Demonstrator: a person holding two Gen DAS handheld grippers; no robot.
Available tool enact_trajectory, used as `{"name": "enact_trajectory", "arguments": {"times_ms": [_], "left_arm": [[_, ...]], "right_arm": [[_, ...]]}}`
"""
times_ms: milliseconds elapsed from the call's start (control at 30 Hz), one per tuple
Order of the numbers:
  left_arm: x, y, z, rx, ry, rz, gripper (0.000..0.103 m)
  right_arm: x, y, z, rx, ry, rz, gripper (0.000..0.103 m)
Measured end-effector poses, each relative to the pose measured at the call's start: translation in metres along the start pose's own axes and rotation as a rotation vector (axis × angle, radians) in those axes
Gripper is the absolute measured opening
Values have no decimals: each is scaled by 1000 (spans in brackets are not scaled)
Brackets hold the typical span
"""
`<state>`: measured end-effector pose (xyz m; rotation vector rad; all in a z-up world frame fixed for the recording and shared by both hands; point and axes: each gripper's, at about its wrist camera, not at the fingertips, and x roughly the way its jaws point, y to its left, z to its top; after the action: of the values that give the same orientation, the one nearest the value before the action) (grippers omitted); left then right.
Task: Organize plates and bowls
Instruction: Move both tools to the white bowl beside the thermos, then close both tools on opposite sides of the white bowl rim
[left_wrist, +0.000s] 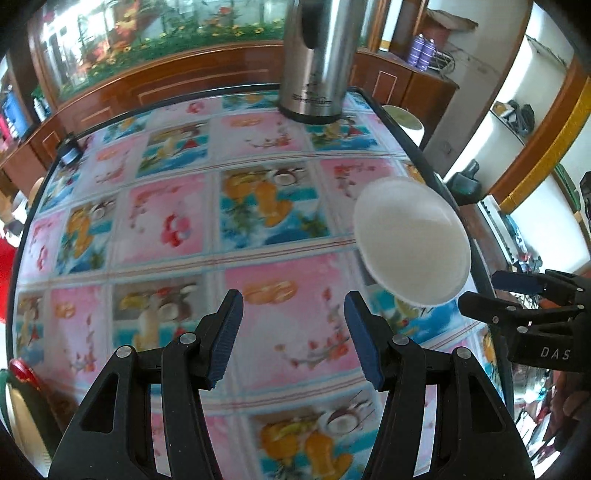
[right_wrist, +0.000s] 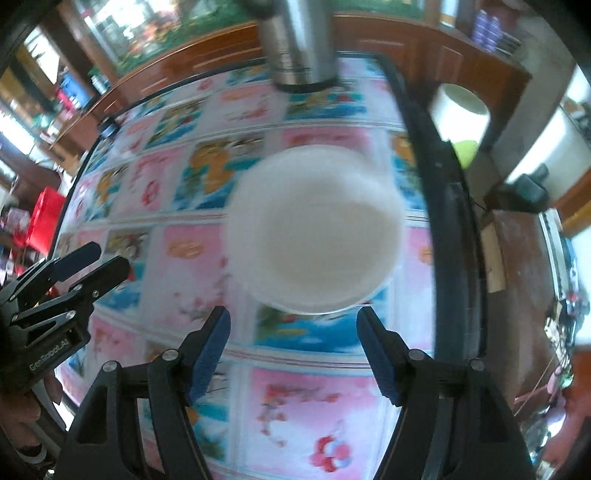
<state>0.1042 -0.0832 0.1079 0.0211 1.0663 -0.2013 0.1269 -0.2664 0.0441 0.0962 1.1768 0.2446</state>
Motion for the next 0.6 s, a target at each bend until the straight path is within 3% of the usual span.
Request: {"name": "enact_trajectory", "arguments": {"times_ms": [600], "left_arm": [[30,-29,23,-4,27,-21,57]], "right_arm": [[6,-40,9,59,-11,-5,74]]}}
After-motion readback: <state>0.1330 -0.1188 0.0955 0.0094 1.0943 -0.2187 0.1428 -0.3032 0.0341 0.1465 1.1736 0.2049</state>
